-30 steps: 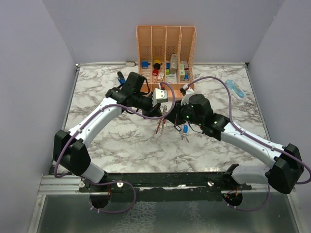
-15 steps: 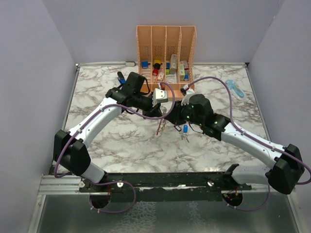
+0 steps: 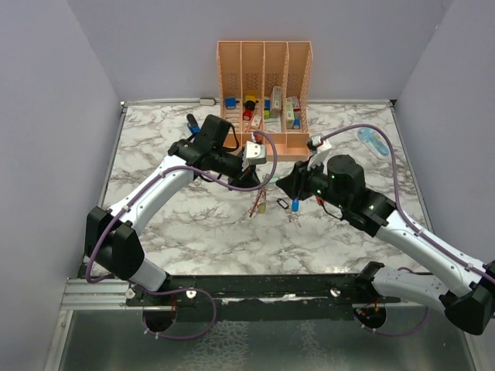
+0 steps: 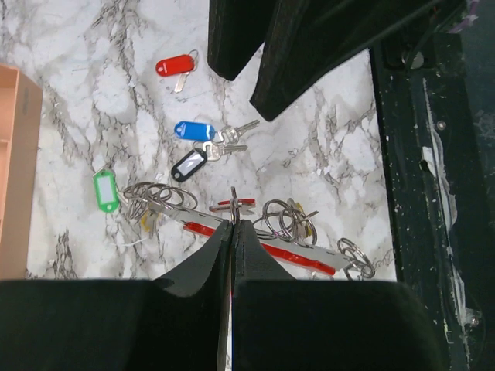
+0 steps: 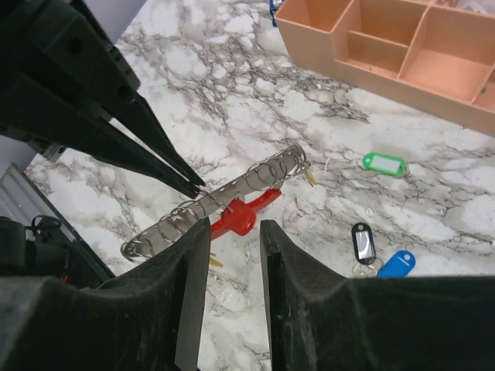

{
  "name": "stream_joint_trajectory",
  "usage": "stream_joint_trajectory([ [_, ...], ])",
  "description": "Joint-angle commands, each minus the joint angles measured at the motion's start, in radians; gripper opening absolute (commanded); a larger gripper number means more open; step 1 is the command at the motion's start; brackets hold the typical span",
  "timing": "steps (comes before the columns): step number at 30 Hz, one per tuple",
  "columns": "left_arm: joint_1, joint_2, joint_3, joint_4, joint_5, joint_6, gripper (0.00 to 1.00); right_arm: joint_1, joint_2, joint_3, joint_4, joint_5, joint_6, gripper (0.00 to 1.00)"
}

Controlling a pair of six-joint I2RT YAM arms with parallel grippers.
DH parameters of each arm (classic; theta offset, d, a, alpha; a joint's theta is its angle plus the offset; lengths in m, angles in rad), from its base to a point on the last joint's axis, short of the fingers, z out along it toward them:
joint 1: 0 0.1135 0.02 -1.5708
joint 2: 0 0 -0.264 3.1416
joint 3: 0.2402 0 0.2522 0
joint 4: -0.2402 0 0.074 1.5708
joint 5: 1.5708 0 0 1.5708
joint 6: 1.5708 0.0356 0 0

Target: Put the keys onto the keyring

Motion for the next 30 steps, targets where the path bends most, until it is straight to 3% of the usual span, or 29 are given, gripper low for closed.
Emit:
stream_joint_trajectory([
  [1, -0.005, 0.002, 0.026, -0.004, 0.139, 0.024, 0.00, 0.003, -0.066, -0.039, 0.079, -0.099, -0.192, 0.30],
  [8, -0.005, 0.008, 0.021, -0.012, 0.270, 0.034, 0.00, 0.002, -0.081, -0.046, 0.096, -0.229, -0.309, 0.26],
  [19, -0.005, 0.007, 0.017, -0.016, 0.348, 0.033, 0.00, 0.003, -0.015, -0.018, 0.097, -0.341, -0.322, 0.19],
  [24, -0.006, 0.006, 0.016, -0.018, 0.346, 0.037, 0.00, 0.002, -0.038, -0.011, 0.080, -0.288, -0.320, 0.22],
  [30, -0.006, 0.009, 0.043, -0.019, 0.383, 0.055, 0.00, 0.003, -0.191, -0.088, 0.141, -0.149, -0.264, 0.26],
])
